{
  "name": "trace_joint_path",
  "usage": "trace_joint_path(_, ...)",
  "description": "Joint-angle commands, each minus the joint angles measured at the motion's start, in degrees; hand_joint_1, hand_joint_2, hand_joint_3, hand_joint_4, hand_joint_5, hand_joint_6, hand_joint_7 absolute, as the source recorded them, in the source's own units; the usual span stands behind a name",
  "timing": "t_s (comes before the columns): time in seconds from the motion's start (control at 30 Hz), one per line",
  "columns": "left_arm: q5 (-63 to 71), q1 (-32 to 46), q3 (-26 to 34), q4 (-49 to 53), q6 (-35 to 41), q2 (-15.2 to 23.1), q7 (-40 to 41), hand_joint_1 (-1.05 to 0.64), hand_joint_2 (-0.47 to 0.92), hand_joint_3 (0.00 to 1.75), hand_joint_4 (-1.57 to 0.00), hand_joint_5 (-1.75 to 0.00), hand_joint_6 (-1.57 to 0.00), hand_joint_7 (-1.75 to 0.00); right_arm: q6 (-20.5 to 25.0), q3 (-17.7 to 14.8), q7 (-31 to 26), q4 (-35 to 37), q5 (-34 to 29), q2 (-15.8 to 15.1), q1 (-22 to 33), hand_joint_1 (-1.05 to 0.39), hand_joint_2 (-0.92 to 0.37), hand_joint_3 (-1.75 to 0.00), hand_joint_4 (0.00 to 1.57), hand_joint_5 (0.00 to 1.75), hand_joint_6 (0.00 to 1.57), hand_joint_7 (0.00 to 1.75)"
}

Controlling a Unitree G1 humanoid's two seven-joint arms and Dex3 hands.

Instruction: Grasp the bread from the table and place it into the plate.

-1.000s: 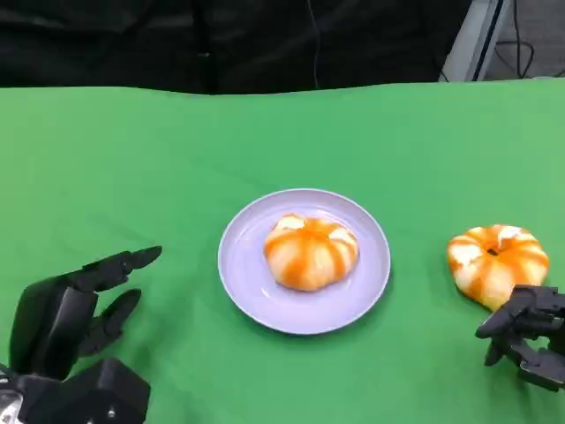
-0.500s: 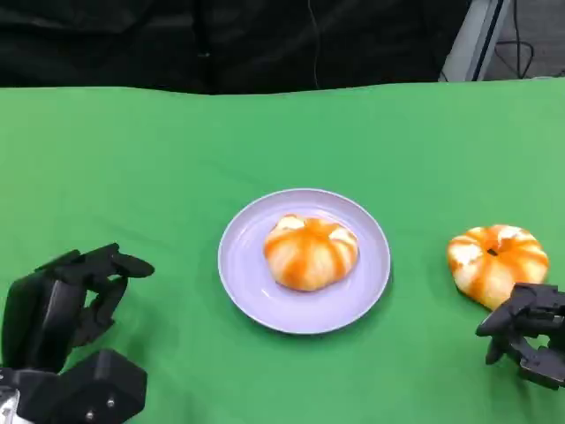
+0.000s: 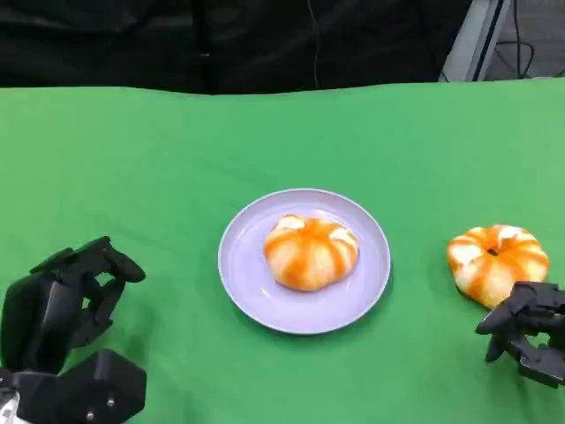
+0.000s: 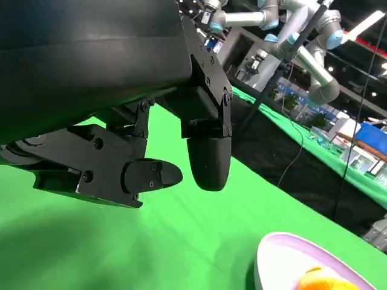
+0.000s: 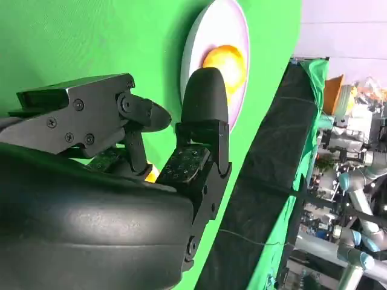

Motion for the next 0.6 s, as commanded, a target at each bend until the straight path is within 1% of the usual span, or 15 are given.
trace_joint_path(0.03,-0.2,-0.2,0.0,-0.2,-0.3,0.4,0.3,-0.07,0.92,0.46,-0.59,-1.67,-0.67,-1.32,0.2,-0.7,0.1,0.1,0.6,-1.1,-0.2,0.09,-0.88,-0.54,0.88,1.38,0.96,0.92)
trace_joint_path(0.27,-0.4,0.1,0.0,-0.3,-0.7,0.3,0.0,-0.07,0.92,0.45,-0.58,-1.68,-0.65,-1.35,-0.8,-0.8,-0.5,0.6,0.1,-1.4,-0.2,0.08,-0.87,-0.54,0.88,1.39,0.96,0.92)
trace_joint_path(0.43,-0.7,0.4,0.1,-0.5,-1.1,0.3,-0.1,-0.06,0.92,0.46,-0.59,-1.67,-0.65,-1.35,-1.0,-0.7,-0.8,0.6,0.0,-1.5,-0.2,0.08,-0.84,-0.6,0.88,1.38,0.96,0.94)
trace_joint_path(0.6,-1.1,0.6,0.2,-0.6,-1.6,0.3,-0.3,-0.06,0.92,0.46,-0.61,-1.65,-0.67,-1.33,-0.6,-0.7,-0.6,0.3,0.2,-1.4,-0.1,0.08,-0.84,-0.61,0.88,1.38,0.95,0.93)
